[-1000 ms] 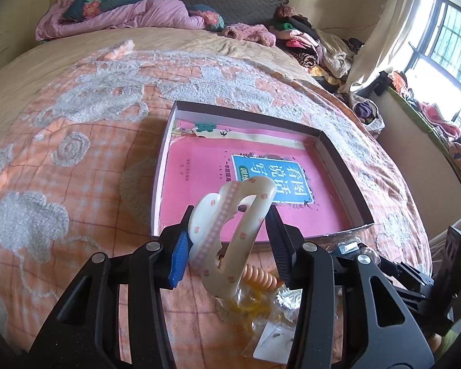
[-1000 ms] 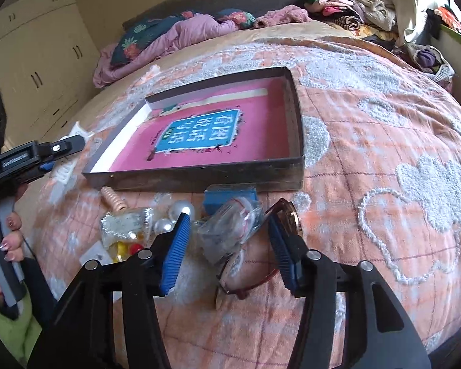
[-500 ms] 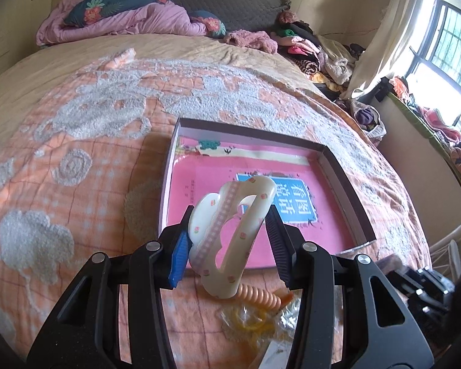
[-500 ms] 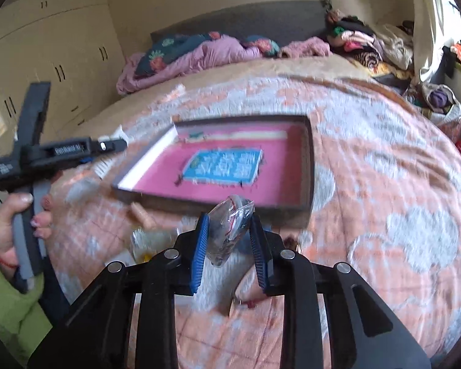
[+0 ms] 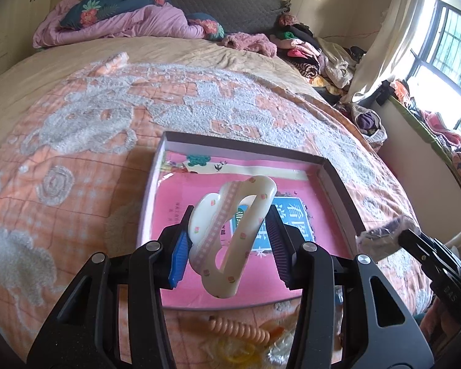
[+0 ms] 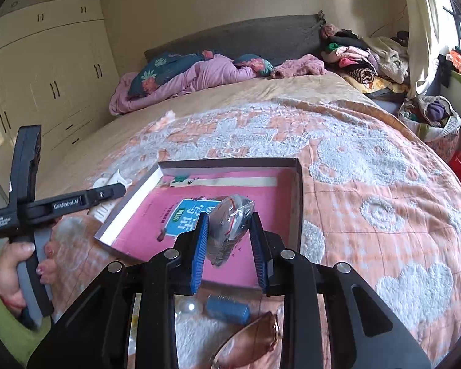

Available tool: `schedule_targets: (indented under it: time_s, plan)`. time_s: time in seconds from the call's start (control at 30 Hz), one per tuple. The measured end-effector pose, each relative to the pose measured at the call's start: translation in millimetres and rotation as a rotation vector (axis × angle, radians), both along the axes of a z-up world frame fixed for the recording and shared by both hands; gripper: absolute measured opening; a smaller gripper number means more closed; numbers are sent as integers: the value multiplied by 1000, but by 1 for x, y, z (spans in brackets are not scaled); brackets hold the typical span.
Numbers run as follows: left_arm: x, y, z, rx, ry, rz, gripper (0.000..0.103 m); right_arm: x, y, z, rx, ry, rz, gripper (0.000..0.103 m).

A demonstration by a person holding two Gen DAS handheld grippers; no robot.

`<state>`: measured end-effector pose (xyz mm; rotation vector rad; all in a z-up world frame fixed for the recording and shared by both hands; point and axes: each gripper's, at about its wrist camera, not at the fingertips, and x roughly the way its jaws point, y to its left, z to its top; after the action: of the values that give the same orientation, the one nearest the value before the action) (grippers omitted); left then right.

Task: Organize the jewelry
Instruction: 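Carry the white claw clip into the box with the left tool while the right tool carries the bag in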

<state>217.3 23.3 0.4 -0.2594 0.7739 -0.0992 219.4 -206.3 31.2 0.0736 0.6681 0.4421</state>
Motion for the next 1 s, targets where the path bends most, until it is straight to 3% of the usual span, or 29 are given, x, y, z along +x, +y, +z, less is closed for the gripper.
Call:
schedule_targets:
  time_s: [0.53, 0.8, 1.0]
  plan:
    - [16, -18, -49, 76, 95, -65, 38, 28, -1, -42, 7, 93, -19, 26]
    - [14, -20, -53, 91, 109, -81, 38, 32, -7, -55, 27, 144, -34, 28]
    - [12, -19, -51, 100, 103, -83, 47, 28, -7, -55, 28, 144, -43, 30]
